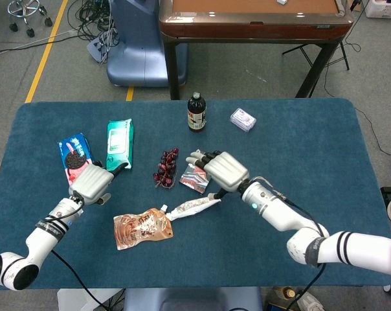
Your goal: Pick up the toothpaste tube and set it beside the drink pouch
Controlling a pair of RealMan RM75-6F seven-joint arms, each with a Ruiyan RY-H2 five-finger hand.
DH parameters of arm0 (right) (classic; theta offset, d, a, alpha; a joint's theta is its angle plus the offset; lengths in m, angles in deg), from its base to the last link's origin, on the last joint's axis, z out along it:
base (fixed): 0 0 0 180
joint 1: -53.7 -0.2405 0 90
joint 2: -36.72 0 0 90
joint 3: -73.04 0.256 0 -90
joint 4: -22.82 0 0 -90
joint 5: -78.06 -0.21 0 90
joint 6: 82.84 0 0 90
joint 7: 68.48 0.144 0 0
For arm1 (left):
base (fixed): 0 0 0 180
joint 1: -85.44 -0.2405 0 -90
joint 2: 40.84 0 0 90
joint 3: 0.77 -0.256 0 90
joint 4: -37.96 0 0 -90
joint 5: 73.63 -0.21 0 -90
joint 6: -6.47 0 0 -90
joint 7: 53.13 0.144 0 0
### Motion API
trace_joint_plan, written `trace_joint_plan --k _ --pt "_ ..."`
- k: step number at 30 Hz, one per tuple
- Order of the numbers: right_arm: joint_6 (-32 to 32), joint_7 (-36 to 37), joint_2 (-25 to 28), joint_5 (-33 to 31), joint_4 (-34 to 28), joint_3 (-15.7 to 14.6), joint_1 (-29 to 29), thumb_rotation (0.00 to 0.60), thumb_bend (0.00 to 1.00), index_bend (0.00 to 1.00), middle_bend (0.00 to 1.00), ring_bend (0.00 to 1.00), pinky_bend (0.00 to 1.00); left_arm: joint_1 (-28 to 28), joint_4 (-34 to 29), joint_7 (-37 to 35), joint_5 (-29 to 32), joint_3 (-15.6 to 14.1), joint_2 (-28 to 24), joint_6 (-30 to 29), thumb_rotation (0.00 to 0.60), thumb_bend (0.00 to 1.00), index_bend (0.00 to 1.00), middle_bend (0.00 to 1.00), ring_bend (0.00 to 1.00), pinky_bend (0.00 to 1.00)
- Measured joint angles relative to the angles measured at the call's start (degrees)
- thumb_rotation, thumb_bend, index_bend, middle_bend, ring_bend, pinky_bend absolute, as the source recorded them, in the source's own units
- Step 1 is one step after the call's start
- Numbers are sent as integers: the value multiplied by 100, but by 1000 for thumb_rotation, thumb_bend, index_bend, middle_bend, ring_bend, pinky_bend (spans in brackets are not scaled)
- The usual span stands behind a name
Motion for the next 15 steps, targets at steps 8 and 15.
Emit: trace_joint_plan --k 8,15 --pt "1140 340 962 229 -485 -241 1131 600 1 28 151 198 252 -834 219 -1106 -276 48 11 -925 600 260 63 387 409 254" --pt "2182 713 1314 661 -431 -641 2217 600 14 106 260 228 253 -1734 421 -1625 -540 -16 177 -2028 600 260 65 337 359 247"
